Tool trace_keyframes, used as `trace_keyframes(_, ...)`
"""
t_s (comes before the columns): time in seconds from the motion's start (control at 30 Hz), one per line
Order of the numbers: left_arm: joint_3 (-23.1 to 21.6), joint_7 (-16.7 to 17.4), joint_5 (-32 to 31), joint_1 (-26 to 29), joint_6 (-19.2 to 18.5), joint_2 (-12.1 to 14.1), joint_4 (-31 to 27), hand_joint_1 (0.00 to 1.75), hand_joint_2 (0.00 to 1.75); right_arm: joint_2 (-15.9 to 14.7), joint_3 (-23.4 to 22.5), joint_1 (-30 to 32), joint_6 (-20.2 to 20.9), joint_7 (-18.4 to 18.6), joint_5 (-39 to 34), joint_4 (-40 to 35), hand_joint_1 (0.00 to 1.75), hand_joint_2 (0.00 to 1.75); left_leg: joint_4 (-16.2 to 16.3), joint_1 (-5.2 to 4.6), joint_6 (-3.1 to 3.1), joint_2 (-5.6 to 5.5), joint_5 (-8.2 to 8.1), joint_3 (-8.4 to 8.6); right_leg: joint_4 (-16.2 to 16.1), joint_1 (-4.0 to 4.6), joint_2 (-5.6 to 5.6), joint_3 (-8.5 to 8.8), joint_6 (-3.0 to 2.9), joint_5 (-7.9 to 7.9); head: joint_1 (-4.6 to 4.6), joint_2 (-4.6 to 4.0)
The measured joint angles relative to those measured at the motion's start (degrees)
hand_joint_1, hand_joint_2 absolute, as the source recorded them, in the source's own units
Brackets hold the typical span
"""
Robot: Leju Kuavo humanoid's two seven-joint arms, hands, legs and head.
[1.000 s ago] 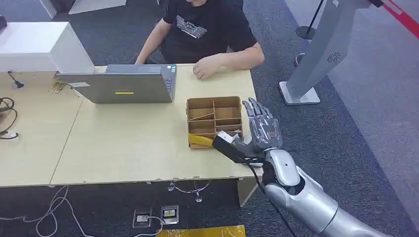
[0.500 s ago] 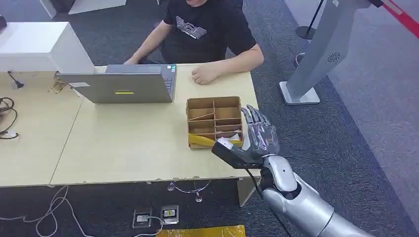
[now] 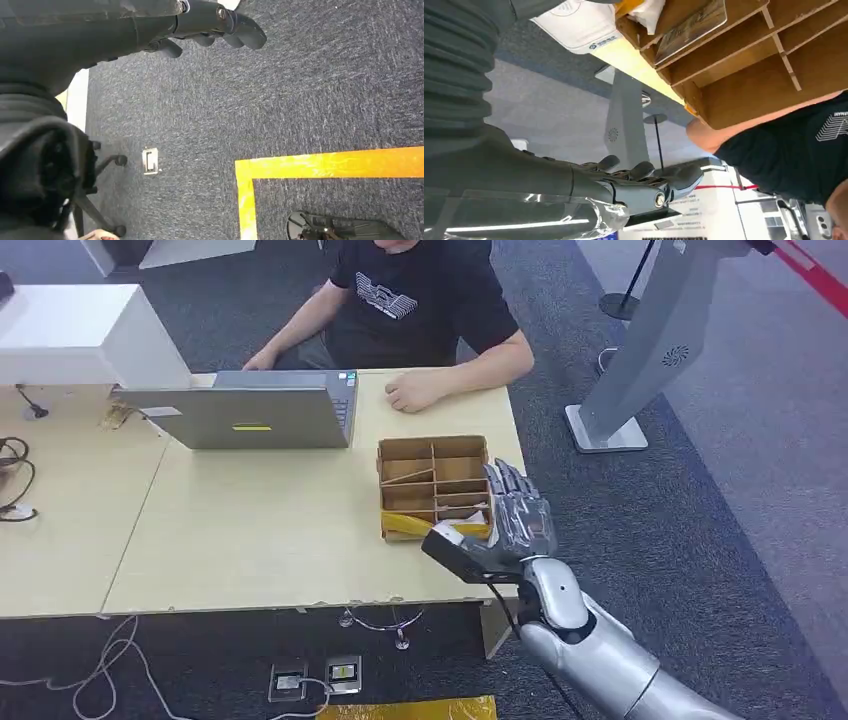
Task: Pass the card to the sensor for recognition and then transmit it.
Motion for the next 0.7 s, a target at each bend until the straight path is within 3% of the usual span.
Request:
trace_keyframes(0.47, 0.00, -0.13, 0.00, 0.00, 0.00, 0.00, 0.00, 0.00, 0.00, 1.09, -0.02, -0.42, 0.26, 0.11, 0.74, 1.92, 0.00, 1.75, 0.00, 0.00, 0.00, 0.00, 0.00, 0.00, 0.00, 0.00, 0.00, 0.00, 0.00, 0.00, 0.02, 0.00)
trace_keyframes(0.7, 0.00, -0.13, -0.02, 0.01, -0.11, 0.00, 0.00, 0.00, 0.00, 3.61, -0.02, -1.72, 0.59, -0.70, 1.46, 5.75, 0.00, 1.75, 0.00, 0.00, 0.00, 0.00, 0.00, 0.00, 0.00, 0.00, 0.00, 0.00, 0.00, 0.00, 0.00, 0.00)
